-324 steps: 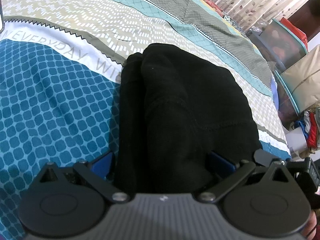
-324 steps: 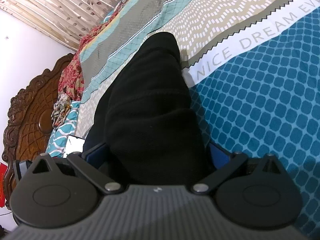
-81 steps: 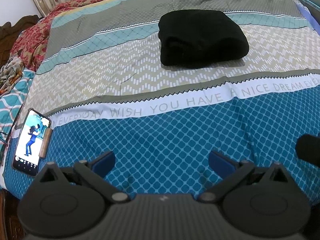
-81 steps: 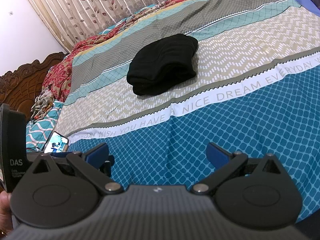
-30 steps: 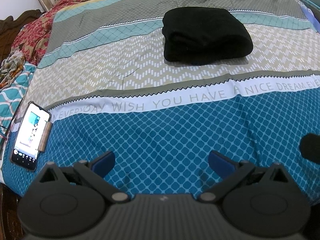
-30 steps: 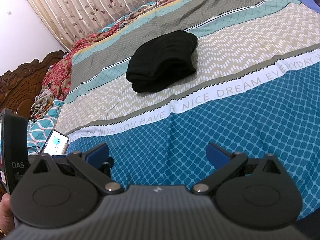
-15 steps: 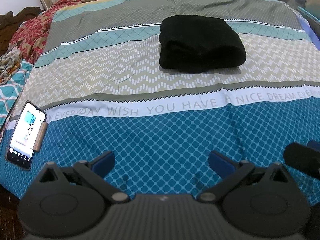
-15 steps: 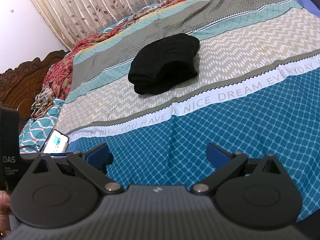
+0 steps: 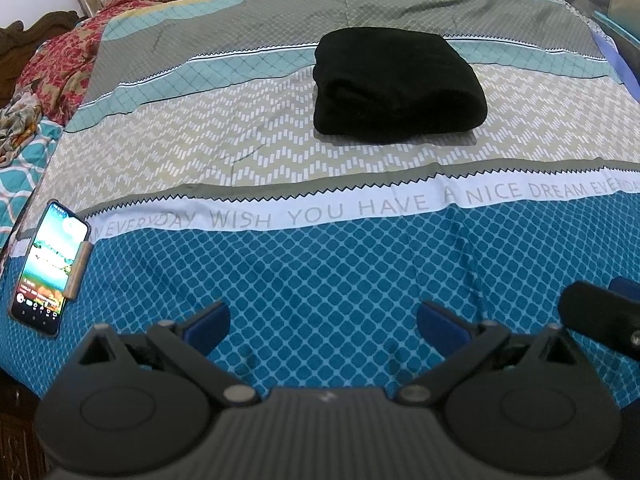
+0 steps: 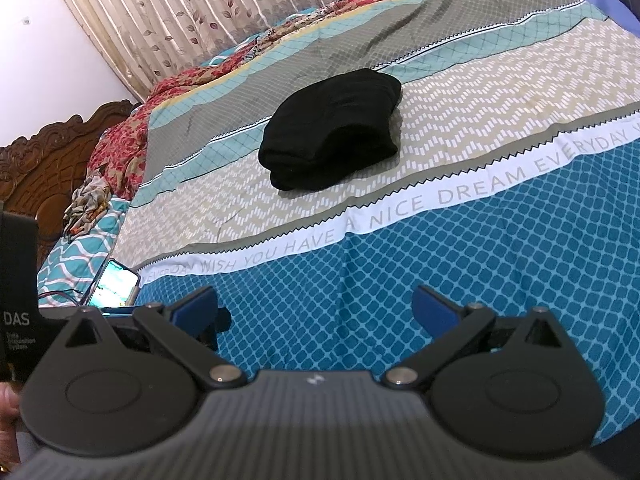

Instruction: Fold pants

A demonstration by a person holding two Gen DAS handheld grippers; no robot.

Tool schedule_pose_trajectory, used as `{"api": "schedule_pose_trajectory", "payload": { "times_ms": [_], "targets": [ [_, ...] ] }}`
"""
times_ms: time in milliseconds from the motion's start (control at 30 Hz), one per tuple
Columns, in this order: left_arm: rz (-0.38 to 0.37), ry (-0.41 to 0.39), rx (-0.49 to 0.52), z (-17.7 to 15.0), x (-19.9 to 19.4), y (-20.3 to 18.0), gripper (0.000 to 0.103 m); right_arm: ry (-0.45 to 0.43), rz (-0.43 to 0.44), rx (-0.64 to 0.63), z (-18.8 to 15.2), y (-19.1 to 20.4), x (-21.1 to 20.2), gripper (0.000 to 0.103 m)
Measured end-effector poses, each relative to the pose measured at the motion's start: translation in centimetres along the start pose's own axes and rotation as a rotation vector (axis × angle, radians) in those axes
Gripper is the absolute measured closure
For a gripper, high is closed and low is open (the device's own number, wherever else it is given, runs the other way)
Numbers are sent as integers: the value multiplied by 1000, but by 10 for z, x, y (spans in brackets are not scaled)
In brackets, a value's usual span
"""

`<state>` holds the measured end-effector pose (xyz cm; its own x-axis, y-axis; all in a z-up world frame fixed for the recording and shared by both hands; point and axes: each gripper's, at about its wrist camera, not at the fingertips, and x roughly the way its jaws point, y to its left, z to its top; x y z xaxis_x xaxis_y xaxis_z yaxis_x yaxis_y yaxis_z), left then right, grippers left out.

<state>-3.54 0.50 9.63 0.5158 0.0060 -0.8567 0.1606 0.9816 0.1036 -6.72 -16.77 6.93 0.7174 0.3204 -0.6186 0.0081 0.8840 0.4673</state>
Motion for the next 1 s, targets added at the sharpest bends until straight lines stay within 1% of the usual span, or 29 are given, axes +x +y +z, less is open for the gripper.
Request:
{"api": "schedule_pose_trajectory", "payload": {
  "times_ms": [467, 1000],
  "targets": [
    [22, 20, 1, -2, 5, 0, 0, 10, -1, 10, -2, -1, 1, 0],
    [29, 34, -12, -3, 8, 2, 0, 14, -2, 14, -3, -1, 2, 0]
  ]
}}
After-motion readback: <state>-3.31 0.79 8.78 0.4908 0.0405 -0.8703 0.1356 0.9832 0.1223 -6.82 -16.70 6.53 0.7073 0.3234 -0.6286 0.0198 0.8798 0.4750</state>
